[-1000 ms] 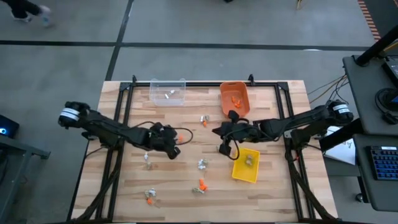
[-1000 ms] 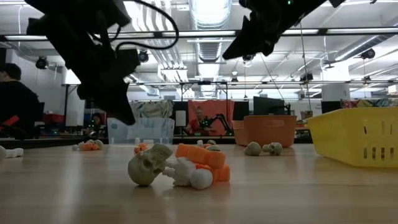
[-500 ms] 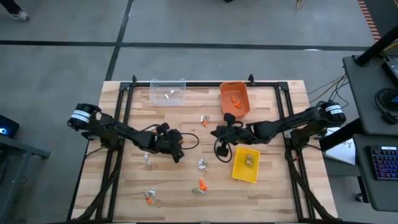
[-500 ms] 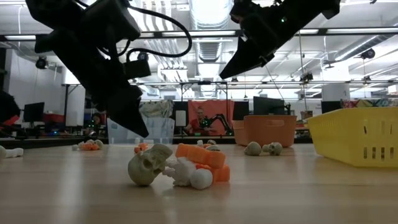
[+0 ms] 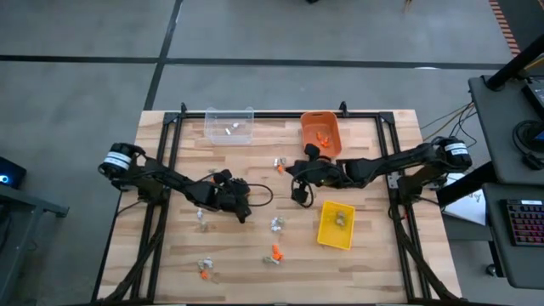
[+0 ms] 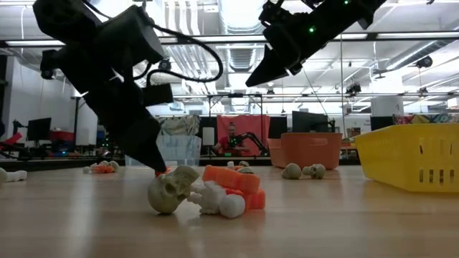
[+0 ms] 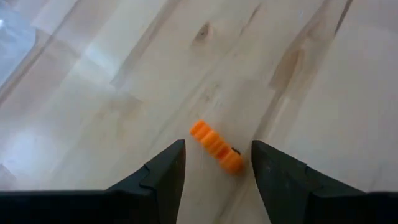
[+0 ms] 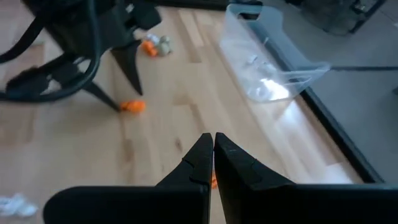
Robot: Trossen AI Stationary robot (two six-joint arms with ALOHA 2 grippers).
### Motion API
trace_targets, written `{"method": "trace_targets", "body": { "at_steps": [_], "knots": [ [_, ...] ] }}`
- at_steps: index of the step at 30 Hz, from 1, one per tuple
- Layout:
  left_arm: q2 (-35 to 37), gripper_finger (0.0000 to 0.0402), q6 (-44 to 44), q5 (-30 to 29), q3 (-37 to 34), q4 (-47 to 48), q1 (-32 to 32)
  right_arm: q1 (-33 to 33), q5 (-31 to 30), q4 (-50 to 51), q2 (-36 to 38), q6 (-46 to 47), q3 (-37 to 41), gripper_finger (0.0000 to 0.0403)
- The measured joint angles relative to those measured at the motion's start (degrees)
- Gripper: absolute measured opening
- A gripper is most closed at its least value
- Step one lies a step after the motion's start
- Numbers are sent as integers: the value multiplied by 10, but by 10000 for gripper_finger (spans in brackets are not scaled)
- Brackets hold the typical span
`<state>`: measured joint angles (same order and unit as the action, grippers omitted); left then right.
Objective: Sort Halloween decoration
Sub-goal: Put the orange skeleton toy into the orange bin
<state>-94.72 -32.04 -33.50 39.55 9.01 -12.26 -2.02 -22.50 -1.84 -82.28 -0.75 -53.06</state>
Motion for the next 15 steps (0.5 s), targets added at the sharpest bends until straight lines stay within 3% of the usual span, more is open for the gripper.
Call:
{"method": "trace_targets", "body": {
  "at_steps": [7,15],
  "knots": [
    [-17,131,-30,-7,-18,-20,0,22,0,-8,0,-6,0,9],
    [-18,35,-33,-7,-43,-76,0,26,1,-6,0,1,0,9]
  ]
}}
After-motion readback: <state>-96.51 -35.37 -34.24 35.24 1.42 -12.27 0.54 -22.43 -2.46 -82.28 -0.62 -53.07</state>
